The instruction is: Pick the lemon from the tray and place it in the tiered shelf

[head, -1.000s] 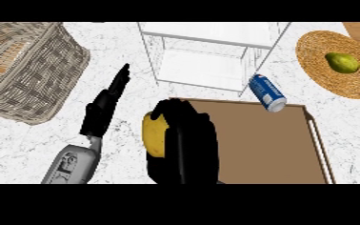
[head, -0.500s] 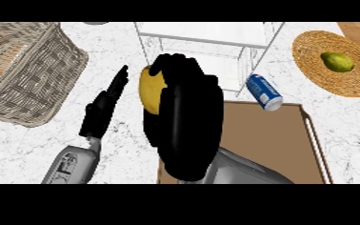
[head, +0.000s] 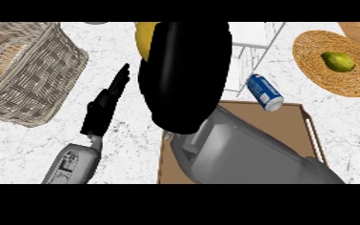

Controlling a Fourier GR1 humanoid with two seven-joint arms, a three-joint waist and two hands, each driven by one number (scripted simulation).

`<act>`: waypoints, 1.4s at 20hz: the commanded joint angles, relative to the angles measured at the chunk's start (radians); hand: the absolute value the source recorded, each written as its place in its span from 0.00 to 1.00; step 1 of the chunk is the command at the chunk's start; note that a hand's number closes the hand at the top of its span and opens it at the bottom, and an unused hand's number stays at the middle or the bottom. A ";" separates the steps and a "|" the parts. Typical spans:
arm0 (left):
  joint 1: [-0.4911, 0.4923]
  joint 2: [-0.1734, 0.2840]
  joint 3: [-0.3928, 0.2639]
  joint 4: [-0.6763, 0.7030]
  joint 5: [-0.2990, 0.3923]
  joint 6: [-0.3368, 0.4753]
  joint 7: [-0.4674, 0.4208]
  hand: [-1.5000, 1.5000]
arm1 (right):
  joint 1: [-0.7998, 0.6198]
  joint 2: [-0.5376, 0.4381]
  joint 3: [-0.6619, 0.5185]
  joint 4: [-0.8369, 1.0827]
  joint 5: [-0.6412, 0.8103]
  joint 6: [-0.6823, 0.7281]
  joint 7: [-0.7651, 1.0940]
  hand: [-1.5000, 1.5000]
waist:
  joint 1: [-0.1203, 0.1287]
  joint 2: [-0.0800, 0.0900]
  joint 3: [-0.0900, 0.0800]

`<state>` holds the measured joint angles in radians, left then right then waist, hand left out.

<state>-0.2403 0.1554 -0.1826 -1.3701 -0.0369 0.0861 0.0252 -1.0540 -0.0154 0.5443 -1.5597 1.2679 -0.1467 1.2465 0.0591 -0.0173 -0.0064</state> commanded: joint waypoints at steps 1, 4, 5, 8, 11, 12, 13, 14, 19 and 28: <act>-0.004 -0.013 -0.011 -0.004 -0.009 0.006 0.004 0.50 | -0.130 0.015 -0.056 0.083 0.018 0.062 0.241 1.00 | 0.003 0.005 0.001; -0.001 0.000 0.006 -0.019 0.006 -0.003 0.014 0.50 | -0.216 0.015 -0.130 0.124 0.038 0.101 0.241 1.00 | 0.000 0.003 0.002; -0.011 0.006 0.010 0.002 -0.001 -0.004 0.002 0.50 | -0.252 0.015 -0.134 0.147 0.039 0.112 0.241 1.00 | -0.004 0.007 0.001; 0.008 0.006 0.008 -0.020 0.004 -0.006 0.013 0.50 | -0.321 0.015 -0.159 0.205 0.044 0.129 0.241 1.00 | 0.000 0.007 0.002; -0.007 0.018 0.014 -0.030 0.000 -0.014 0.013 0.50 | -0.380 0.015 -0.162 0.279 0.021 0.142 0.241 1.00 | 0.004 0.012 0.002; 0.005 0.011 0.016 -0.009 -0.001 -0.009 -0.015 0.50 | -0.406 0.015 -0.155 0.287 0.019 0.152 0.241 1.00 | -0.001 0.013 0.002; 0.005 0.020 0.031 -0.028 0.011 -0.013 -0.011 0.50 | -0.443 0.015 -0.176 0.348 0.032 0.178 0.236 1.00 | 0.002 0.014 0.002; 0.021 0.017 0.021 -0.032 0.007 -0.013 -0.009 0.50 | -0.442 0.015 -0.151 0.353 0.035 0.168 0.240 1.00 | -0.006 0.014 0.003; 0.034 0.011 0.026 -0.007 0.002 -0.012 -0.046 0.50 | -0.446 0.015 -0.142 0.436 0.020 0.115 0.238 1.00 | -0.008 0.019 0.003; 0.022 -0.022 0.012 -0.028 -0.023 0.013 -0.007 0.50 | -0.452 0.015 -0.184 0.664 0.080 -0.060 0.031 1.00 | -0.025 0.024 0.005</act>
<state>-0.2225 0.1530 -0.1616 -1.4028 -0.0467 0.0852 0.0197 -1.4987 -0.0111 0.3758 -0.9656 1.3404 -0.0876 1.1644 0.0404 0.0051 -0.0022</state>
